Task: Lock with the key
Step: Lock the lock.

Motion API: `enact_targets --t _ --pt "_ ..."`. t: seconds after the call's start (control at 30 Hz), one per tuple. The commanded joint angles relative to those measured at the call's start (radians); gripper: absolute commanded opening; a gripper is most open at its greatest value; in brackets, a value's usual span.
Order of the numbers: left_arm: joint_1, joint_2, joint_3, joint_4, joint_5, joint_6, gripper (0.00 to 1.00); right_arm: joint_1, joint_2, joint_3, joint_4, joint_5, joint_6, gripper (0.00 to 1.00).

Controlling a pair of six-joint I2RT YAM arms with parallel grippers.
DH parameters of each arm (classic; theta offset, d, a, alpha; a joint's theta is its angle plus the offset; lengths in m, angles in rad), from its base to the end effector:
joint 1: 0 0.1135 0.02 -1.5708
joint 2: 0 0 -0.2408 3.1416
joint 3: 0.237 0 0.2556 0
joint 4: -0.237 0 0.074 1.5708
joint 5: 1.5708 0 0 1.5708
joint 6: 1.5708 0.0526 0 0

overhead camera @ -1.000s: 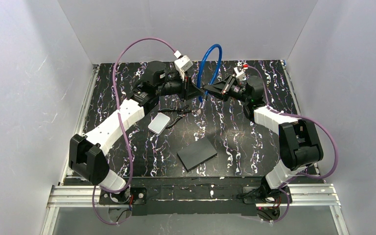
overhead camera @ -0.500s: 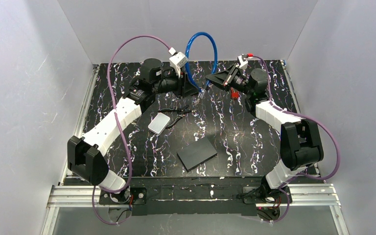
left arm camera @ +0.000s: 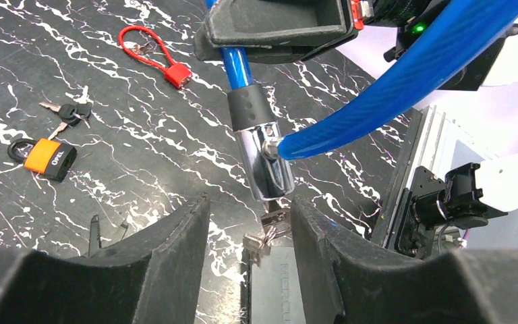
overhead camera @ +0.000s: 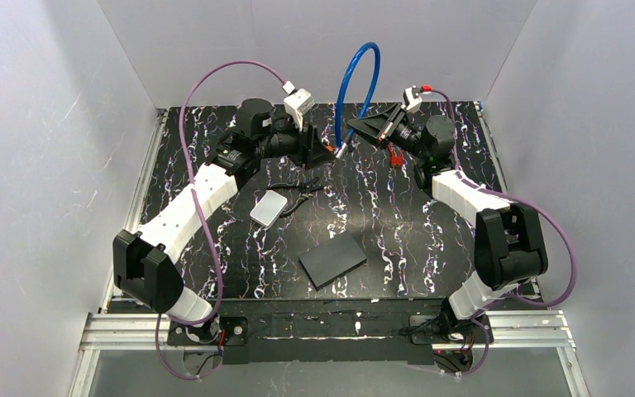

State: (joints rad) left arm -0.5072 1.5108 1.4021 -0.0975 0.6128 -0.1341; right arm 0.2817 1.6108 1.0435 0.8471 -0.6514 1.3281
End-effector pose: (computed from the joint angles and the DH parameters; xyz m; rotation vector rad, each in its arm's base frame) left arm 0.3119 -0.2079 0.3626 0.7850 1.6755 -0.9970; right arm 0.3588 0.1370 0.3032 0.1614 1.5825 1.7289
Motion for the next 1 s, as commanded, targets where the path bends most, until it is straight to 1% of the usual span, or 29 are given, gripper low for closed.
enact_targets --t 0.0,0.17,0.33,0.4,0.47,0.6,0.73,0.8,0.97 --pt "0.015 -0.058 0.005 -0.009 -0.004 0.017 0.46 -0.001 -0.056 0.043 0.035 0.047 0.013 0.01" --pt "0.008 -0.058 -0.019 0.001 0.008 0.042 0.43 -0.001 -0.052 0.035 0.019 0.067 0.020 0.01" --pt "-0.028 -0.059 -0.016 -0.041 -0.051 0.125 0.37 -0.002 -0.052 0.035 0.007 0.077 0.019 0.01" --pt "-0.049 -0.055 -0.003 -0.072 -0.084 0.181 0.36 -0.001 -0.049 0.035 0.006 0.079 0.020 0.01" --pt "-0.067 -0.050 0.009 -0.092 -0.106 0.210 0.36 -0.002 -0.049 0.035 0.006 0.080 0.018 0.01" --pt "-0.096 -0.034 0.030 -0.115 -0.146 0.247 0.38 -0.002 -0.049 0.033 0.004 0.081 0.014 0.01" --pt "-0.130 -0.018 0.054 -0.143 -0.208 0.288 0.37 -0.001 -0.051 0.029 0.006 0.079 0.014 0.01" --pt "-0.137 -0.015 0.056 -0.147 -0.226 0.290 0.32 -0.001 -0.052 0.029 0.008 0.075 0.015 0.01" --pt "-0.137 -0.019 0.052 -0.147 -0.266 0.261 0.11 -0.001 -0.054 0.022 0.020 0.071 0.020 0.01"
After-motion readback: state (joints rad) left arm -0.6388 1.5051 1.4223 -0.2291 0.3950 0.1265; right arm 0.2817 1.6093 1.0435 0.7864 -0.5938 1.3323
